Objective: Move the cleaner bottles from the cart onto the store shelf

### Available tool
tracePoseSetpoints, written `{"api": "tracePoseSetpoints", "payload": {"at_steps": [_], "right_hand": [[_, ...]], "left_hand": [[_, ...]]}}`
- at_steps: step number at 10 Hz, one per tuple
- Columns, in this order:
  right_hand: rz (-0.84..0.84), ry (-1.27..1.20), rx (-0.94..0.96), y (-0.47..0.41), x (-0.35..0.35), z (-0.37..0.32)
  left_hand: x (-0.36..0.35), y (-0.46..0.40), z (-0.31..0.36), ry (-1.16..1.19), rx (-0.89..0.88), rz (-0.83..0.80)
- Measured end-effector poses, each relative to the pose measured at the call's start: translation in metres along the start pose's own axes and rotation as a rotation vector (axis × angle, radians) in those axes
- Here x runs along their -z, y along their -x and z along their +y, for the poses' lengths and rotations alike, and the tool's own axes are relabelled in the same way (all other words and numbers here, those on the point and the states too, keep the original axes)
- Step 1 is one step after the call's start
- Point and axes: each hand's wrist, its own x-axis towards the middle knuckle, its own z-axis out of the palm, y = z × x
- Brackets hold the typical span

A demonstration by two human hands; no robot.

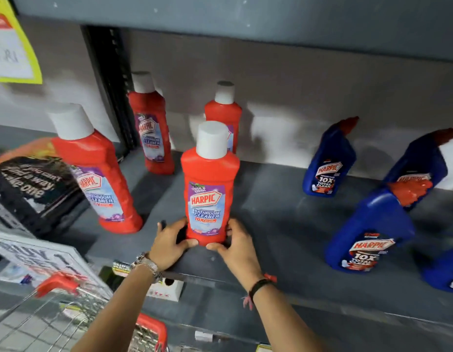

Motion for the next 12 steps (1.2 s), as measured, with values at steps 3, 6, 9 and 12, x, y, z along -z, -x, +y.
{"api": "tracePoseSetpoints", "payload": {"at_steps": [3, 6, 9, 12], "right_hand": [[0.047, 0.069, 0.031, 0.008, -0.020, -0.008], [0.079, 0.130, 0.030, 0.008, -0.021, -0.009], [0.062, 0.161, 0.050, 0.010, -0.022, -0.009], [0.093, -0.068, 0.047, 0.016, -0.015, -0.005]], "left_hand": [[0.006, 0.013, 0.000, 0.090, 0.023, 0.165], [0.008, 0.013, -0.003, 0.072, 0.057, 0.179], [0.006, 0.017, 0.003, 0.022, 0.005, 0.215], [-0.008, 0.031, -0.002, 0.010, 0.065, 0.351]]}}
